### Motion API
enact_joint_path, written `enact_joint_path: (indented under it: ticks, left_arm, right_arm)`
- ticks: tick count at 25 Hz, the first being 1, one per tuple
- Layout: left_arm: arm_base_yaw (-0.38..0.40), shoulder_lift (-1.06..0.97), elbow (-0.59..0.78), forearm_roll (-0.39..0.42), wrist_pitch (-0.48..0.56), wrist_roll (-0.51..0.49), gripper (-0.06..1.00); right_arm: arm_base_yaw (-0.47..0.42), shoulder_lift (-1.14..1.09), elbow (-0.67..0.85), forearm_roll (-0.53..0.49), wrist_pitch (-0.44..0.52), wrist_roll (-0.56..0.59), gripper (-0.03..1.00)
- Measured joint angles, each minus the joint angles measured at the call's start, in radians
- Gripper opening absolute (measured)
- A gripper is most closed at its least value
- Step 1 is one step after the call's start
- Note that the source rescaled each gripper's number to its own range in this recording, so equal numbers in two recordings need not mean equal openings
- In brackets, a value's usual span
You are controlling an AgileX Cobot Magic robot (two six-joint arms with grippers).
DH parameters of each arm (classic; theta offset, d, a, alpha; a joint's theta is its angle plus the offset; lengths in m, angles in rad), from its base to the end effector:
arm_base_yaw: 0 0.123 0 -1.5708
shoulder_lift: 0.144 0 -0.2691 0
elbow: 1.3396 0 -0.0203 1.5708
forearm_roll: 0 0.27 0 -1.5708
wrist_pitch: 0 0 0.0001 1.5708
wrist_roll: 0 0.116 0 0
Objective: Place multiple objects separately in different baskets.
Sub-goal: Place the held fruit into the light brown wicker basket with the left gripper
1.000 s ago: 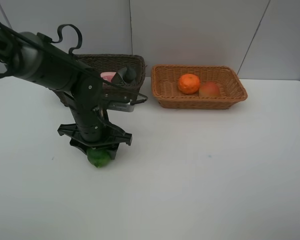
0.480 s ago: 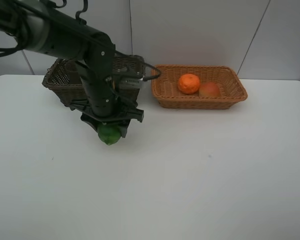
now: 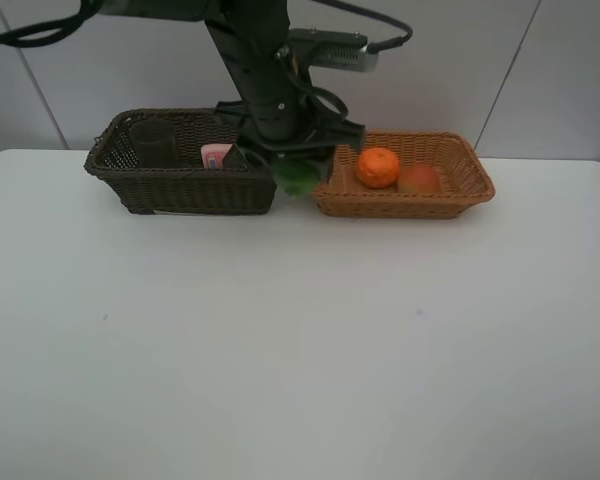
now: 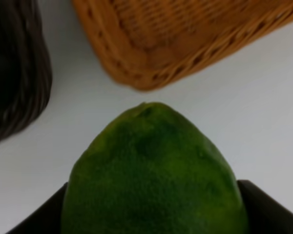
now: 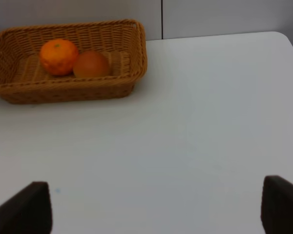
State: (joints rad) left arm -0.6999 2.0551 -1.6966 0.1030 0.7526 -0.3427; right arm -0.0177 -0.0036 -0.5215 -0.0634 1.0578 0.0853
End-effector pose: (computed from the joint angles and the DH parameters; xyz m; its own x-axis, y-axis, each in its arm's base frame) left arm 0.3755 -0.3056 0.1892 -0.7915 0.3219 -0.5196 0.4203 0.9038 -0.0802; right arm 0.0472 -0.0072 0.2825 -0.4258 0.0616 -0.9027 0.0907 0.9956 0.0251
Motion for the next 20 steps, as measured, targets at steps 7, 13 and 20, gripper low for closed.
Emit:
enact_joint_path:
  ticks: [7, 13, 20]
  left_arm:
    - [-0.001, 0.095, -0.103, 0.003, -0.257, 0.058, 0.78]
    - [-0.001, 0.174, -0.103, 0.034, -0.493, 0.115, 0.78]
    - [0.010, 0.283, -0.103, 0.055, -0.642, 0.184, 0.78]
  right_arm:
    - [0.000, 0.000, 0.000, 0.000, 0.000, 0.000, 0.88]
    - [0.000, 0.000, 0.000, 0.000, 0.000, 0.000, 0.88]
    - [0.000, 0.000, 0.000, 0.000, 0.000, 0.000, 0.88]
